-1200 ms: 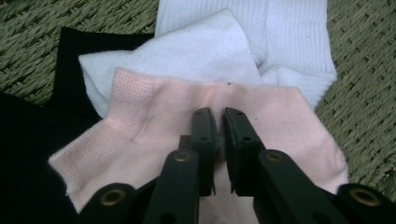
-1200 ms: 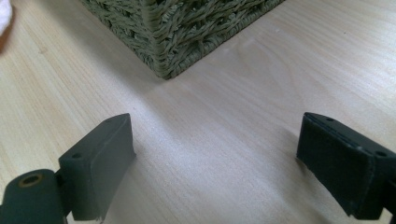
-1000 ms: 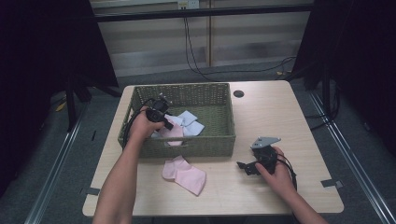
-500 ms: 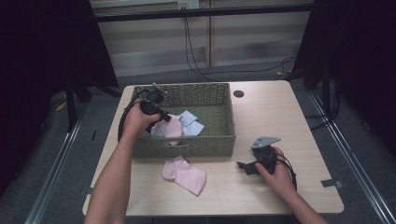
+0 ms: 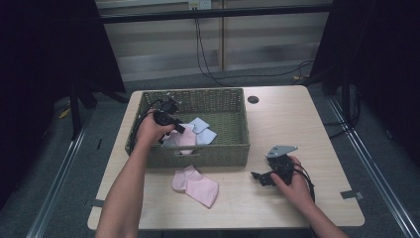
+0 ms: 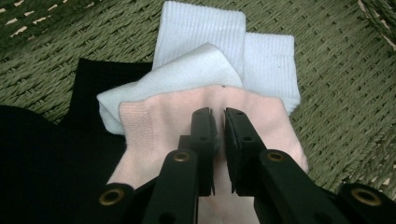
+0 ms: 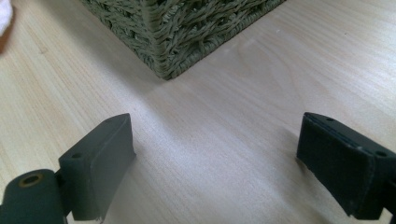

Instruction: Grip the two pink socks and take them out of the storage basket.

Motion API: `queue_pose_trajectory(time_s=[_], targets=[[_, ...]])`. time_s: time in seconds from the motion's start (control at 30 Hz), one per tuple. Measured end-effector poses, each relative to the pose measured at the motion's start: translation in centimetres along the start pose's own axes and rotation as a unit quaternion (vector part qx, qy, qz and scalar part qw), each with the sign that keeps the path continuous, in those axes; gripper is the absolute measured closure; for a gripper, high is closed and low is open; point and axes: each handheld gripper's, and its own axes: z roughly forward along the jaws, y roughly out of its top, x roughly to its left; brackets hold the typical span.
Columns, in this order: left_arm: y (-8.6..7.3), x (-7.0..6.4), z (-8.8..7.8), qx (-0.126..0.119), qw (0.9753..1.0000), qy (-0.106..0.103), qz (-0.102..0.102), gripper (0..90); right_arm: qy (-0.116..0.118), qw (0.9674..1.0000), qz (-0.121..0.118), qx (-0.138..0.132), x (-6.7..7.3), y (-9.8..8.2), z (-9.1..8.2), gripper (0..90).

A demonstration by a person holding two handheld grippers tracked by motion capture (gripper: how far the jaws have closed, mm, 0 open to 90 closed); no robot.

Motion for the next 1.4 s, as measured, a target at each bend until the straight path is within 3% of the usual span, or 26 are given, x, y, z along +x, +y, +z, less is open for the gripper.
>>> queue_pose_trajectory(time_s=[0.2,0.43,0.9,1.23,1.37,1.4], targets=[[0.0,-0.1,0.1,-0.005,1.0,0.001,-0.001,76.0,0.0,1.0,0.0,0.0,0.0,0.0,0.0,10.3],[0.0,-0.1,-0.2,-0.003,1.0,0.001,0.0,87.3,0.0,1.0,0.0,0.0,0.0,0.0,0.0,10.3],[0.0,0.0,-1.9,-0.031,0.9994,0.002,-0.016,88.1,0.001,1.0,-0.005,-0.003,-0.1,0.0,0.1,10.3],[0.6,-0.6,-4.4,-0.041,0.9991,0.002,-0.001,88.3,0.001,1.0,-0.005,-0.003,0.0,0.0,0.1,10.3],[1.0,-0.9,-5.6,-0.045,0.999,0.003,0.001,88.3,0.001,1.0,-0.003,-0.003,0.0,0.0,0.1,10.3],[1.1,-1.1,-5.8,-0.052,0.9986,-0.001,-0.008,88.2,0.001,1.0,-0.003,-0.003,0.0,0.0,0.1,10.3]])
